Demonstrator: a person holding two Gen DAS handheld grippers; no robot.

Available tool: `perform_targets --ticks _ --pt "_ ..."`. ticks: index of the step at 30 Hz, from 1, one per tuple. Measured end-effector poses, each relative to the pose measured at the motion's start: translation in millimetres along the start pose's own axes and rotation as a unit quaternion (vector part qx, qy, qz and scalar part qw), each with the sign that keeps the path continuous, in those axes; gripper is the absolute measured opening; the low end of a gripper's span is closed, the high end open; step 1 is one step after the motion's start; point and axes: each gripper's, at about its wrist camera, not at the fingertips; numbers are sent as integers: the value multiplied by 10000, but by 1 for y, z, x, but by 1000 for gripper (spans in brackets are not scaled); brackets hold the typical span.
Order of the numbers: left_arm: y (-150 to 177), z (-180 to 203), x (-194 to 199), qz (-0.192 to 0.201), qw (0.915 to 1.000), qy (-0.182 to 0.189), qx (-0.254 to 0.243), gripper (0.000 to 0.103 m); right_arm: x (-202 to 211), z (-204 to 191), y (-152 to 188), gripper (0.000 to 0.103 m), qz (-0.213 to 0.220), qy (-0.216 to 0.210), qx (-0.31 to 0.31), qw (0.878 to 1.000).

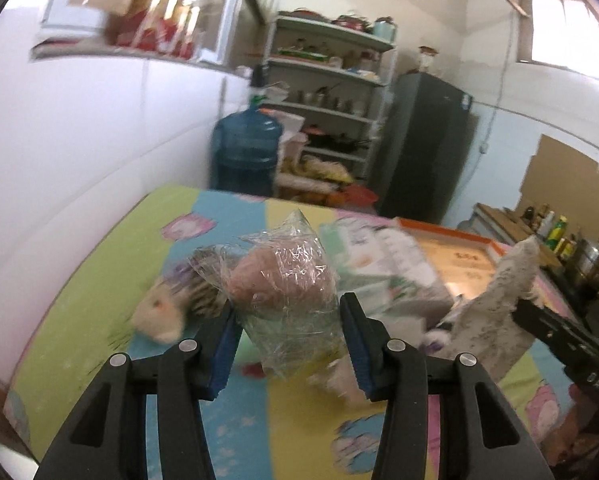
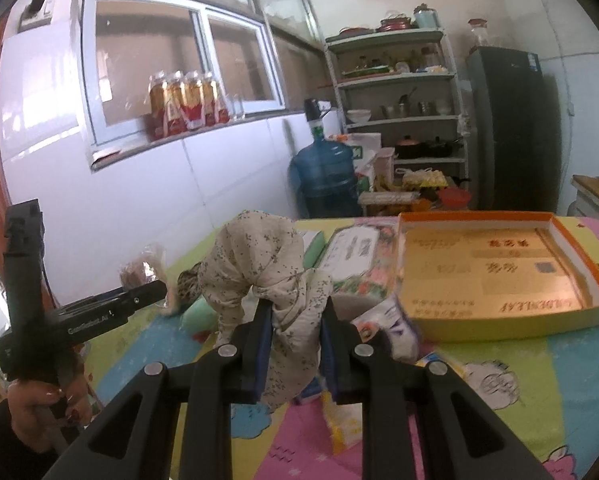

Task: Organize soft objects
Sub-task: 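Grasp the clear bag with the left tool while the right tool grasps the floral scrunchie, then carry both items over the orange box and open both tools to drop them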

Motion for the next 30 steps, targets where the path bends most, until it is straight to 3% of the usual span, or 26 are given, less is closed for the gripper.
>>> perform_targets --ticks 13,30 --pt "-40 99 -41 331 9952 792 -477 50 7 68 -26 23 444 506 -441 9968" --pt "-45 223 -124 -222 9879 1309 -805 50 16 190 -42 23 658 1322 -1040 9835"
Point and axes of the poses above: each gripper's, at about its wrist camera, not at the fingertips, and x roughly against the way its jaws point, z to its right, y to its underside, and after that the axes turned 5 degrees about z, right-handed
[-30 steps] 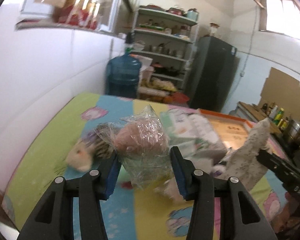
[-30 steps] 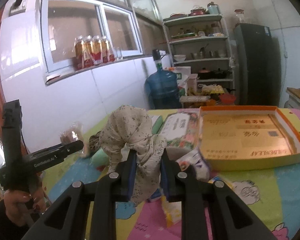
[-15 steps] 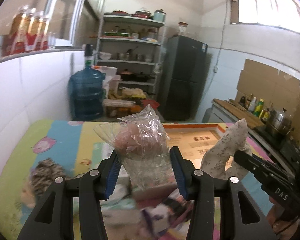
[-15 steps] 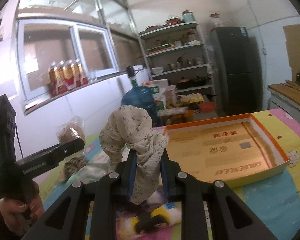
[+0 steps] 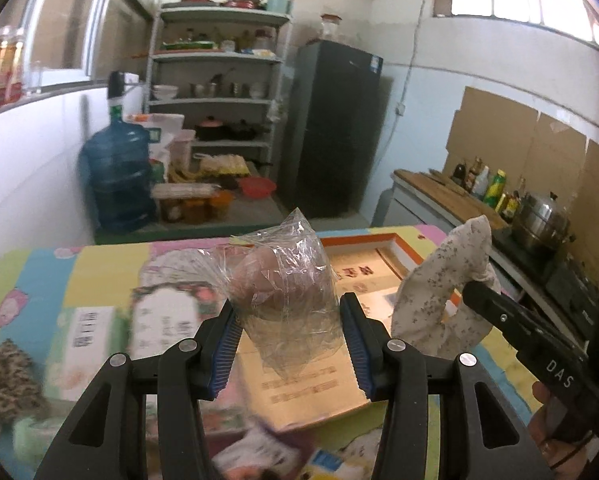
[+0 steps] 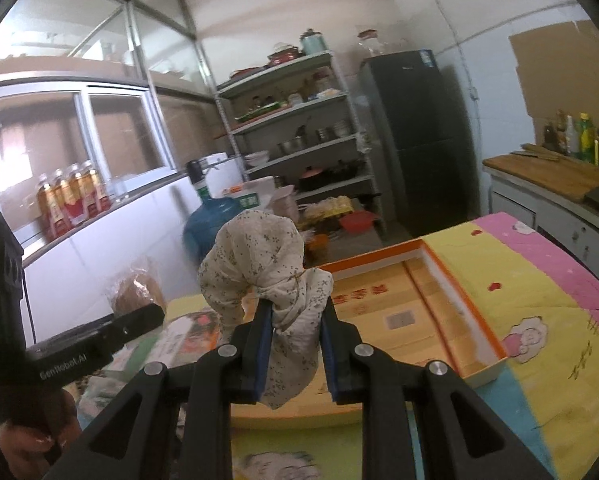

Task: Organize soft objects
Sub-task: 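Carry both items over the orange box and open both tools to drop them, then withdraw both tools from the box back toward the mattress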

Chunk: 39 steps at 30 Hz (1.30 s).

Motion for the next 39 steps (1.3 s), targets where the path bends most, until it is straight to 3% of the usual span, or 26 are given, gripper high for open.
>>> perform_targets --ticks 14,31,35,39 --pt "12 39 -79 -676 9976 95 -65 50 -29 61 4 23 -464 616 -113 9970" --pt "29 40 -123 -1349 9907 67 148 53 -66 81 19 23 -1021 694 -208 9921" --pt "30 38 -124 -1409 9898 9 211 61 -68 83 20 29 -1048 733 -219 9915" --pt "26 37 -116 -1229 9920 -8 278 64 -67 82 20 50 -1010 781 -227 9916"
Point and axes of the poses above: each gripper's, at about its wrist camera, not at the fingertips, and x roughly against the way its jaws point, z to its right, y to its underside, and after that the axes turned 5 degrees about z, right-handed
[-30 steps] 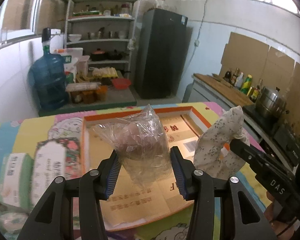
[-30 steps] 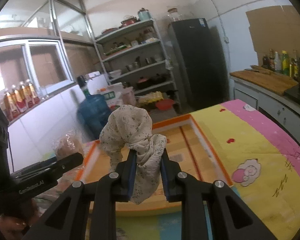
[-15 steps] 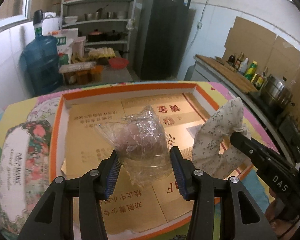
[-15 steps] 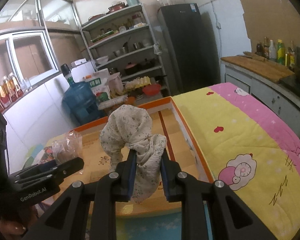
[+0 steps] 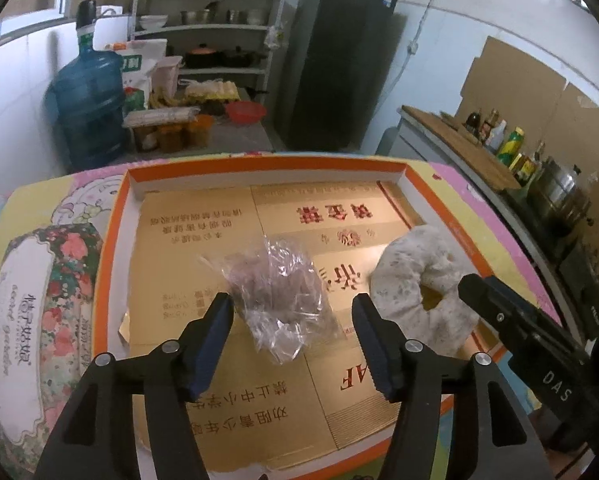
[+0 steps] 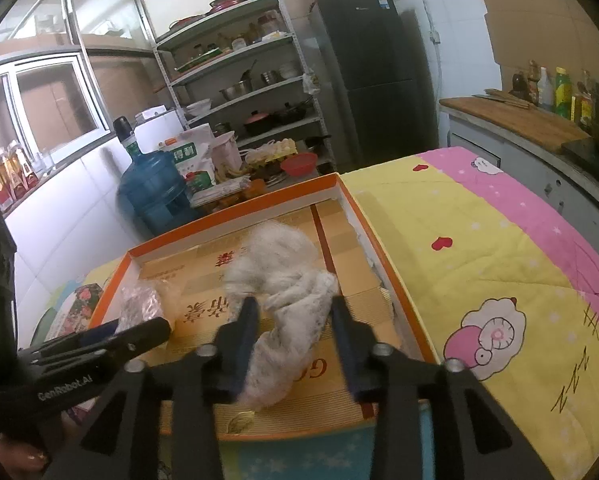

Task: Organize soft objects
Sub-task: 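Withdraw both tools from the box back toward the mattress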

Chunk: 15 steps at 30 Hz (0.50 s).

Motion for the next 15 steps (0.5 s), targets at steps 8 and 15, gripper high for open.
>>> perform_targets --ticks 8,15 --pt "-1 7 21 205 9998 25 -67 64 6 0 -2 51 102 9 -14 9999" --pt "-1 11 48 438 9986 17 -282 64 18 -5 -3 51 204 13 3 9998"
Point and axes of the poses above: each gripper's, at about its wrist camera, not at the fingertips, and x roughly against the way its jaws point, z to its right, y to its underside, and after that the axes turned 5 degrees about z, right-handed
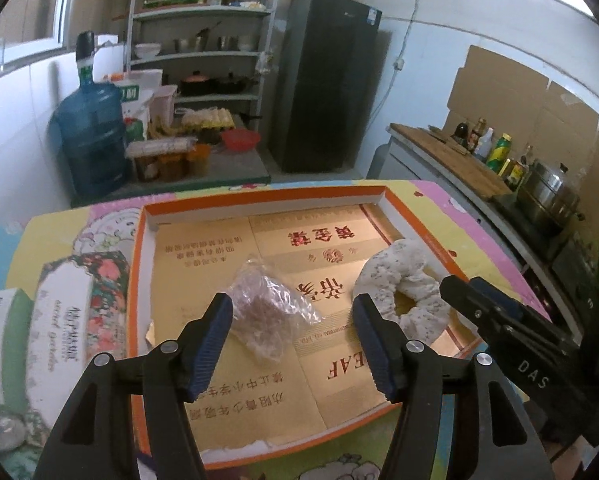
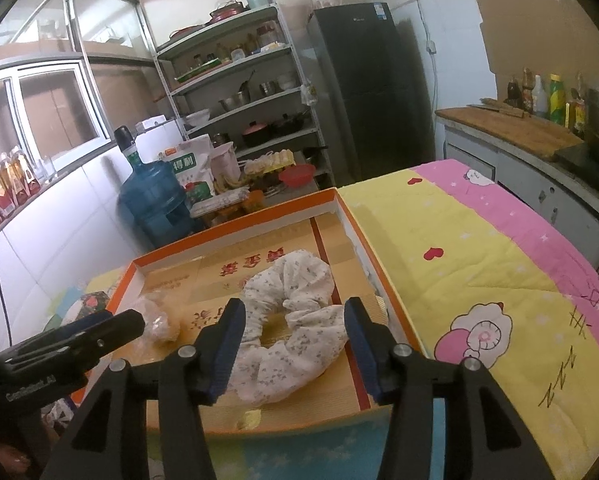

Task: Organize soft objects
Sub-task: 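Withdraw both tools from the box back toward the mattress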

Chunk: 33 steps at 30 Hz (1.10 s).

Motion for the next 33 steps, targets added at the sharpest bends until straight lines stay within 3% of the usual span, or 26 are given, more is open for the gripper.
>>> perform_targets --ticks 13,33 --pt "4 -17 63 511 9983 -250 -129 64 36 -32 5 51 185 -64 220 9996" --pt "27 -92 157 1030 9919 -726 178 64 77 -110 24 52 287 -374 711 9964"
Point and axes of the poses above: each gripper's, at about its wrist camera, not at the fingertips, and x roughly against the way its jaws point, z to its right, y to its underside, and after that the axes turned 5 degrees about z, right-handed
